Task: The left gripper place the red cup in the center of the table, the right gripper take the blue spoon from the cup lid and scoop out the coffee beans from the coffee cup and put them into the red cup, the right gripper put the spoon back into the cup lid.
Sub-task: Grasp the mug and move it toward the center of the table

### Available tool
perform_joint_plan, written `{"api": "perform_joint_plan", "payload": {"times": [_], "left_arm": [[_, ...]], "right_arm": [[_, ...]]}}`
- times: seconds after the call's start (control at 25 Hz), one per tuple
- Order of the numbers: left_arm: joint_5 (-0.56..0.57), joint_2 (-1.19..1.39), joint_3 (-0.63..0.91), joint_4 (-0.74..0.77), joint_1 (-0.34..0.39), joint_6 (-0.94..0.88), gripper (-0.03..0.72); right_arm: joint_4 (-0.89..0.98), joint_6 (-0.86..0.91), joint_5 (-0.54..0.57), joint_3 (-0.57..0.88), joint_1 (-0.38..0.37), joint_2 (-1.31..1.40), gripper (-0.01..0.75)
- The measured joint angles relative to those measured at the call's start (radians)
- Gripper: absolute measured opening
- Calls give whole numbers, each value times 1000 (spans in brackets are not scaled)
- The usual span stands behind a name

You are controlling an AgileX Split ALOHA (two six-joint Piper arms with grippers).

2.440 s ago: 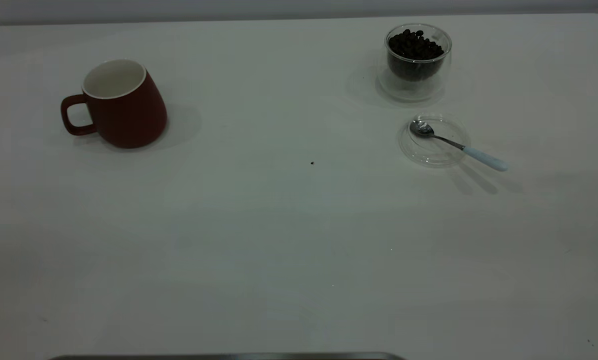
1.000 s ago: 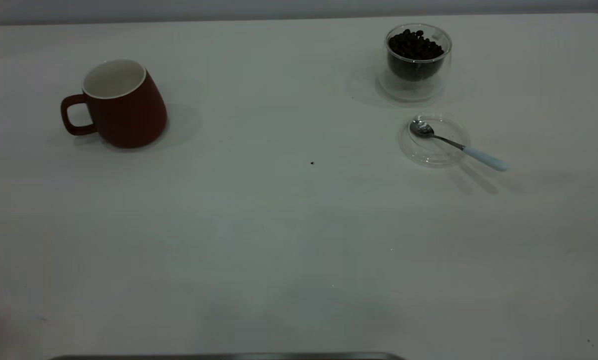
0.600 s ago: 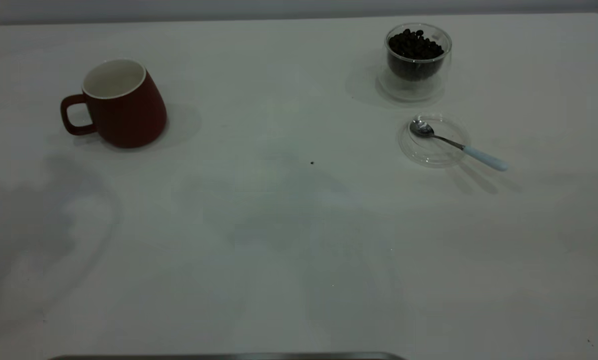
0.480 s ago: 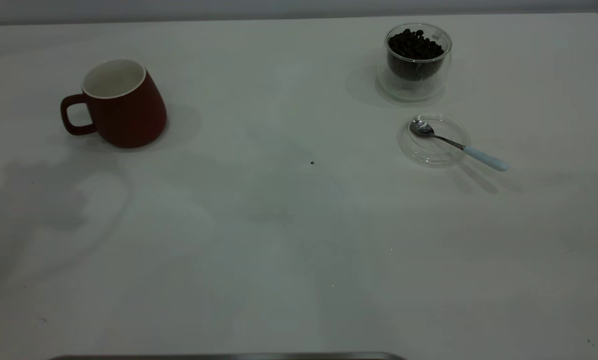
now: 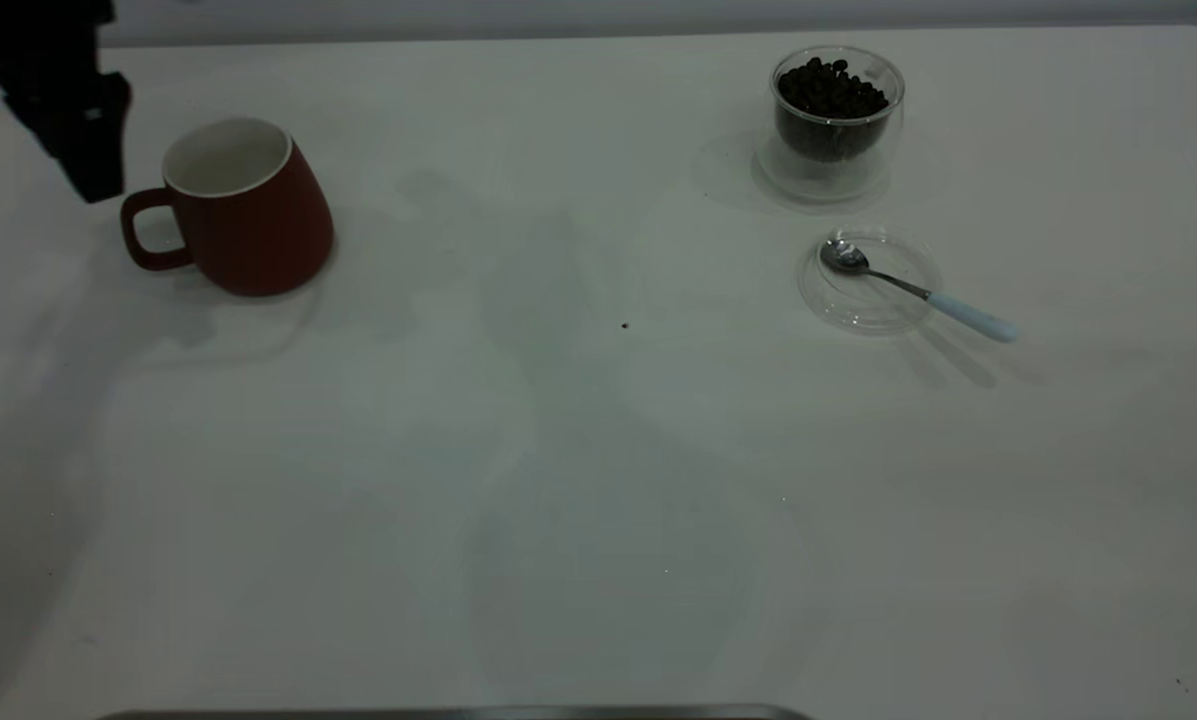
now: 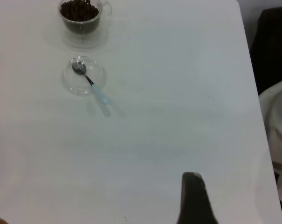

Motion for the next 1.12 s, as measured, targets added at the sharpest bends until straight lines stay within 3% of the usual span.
{"api": "perform_joint_plan", "payload": {"times": [0.36, 1.12], "left_arm": [[-34, 8, -24, 0, -13, 165, 587], [-137, 99, -25, 4, -23, 248, 587]], "right_arm": [[0, 0, 0, 0, 0, 0, 523], [0, 0, 0, 0, 0, 0, 523]]}}
